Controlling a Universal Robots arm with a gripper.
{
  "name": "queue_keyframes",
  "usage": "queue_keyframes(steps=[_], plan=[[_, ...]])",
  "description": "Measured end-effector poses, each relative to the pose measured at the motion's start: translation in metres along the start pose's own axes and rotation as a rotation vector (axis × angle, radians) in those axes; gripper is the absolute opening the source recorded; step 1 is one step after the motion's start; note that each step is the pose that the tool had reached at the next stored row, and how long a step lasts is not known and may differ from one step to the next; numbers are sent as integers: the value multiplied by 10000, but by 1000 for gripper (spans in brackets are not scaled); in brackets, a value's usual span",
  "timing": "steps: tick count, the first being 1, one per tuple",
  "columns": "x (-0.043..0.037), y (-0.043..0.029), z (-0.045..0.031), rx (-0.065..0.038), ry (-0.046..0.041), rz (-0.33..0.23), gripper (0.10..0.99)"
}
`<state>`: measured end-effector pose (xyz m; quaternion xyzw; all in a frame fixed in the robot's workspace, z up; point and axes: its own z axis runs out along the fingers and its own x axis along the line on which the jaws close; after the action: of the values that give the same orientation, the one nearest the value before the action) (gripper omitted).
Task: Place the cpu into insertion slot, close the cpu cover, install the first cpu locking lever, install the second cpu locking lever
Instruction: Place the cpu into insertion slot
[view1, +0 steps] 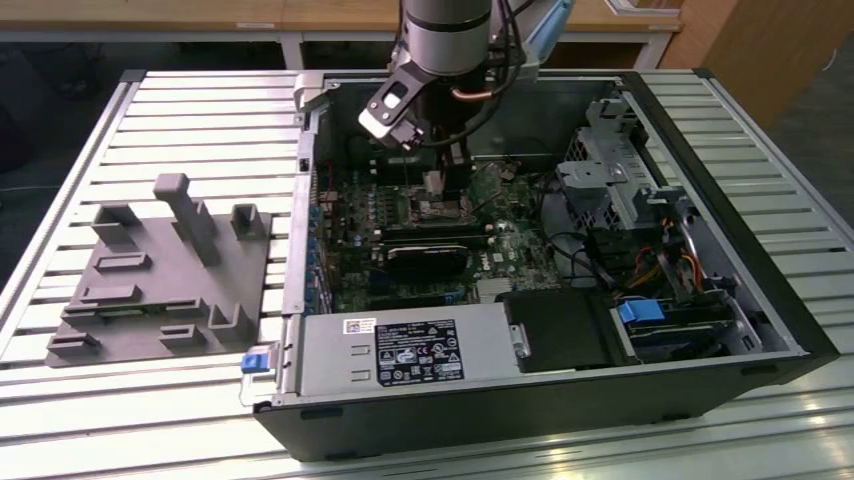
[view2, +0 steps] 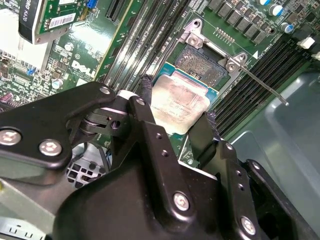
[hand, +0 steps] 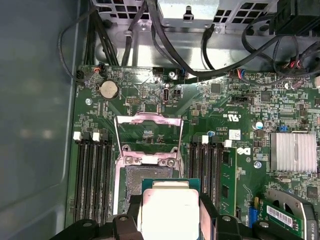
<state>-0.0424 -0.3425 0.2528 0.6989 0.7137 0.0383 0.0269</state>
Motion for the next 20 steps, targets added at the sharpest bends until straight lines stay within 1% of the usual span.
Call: queue_keyframes(steps=[2,4,8,10,11,13,14,20], plan=[[0,-2,5,-1,1,0,541],[0,-21,11,0,0,1,541],[18,-36,38,1,-11,2,541],[35,-39,65,-1,-12,1,541],[47,-40,80,1,-34,0,541],[78,-42,114,2,-110,-8,541],[90,-44,131,2,-125,-9,541],[117,-52,228,2,-130,-10,541]])
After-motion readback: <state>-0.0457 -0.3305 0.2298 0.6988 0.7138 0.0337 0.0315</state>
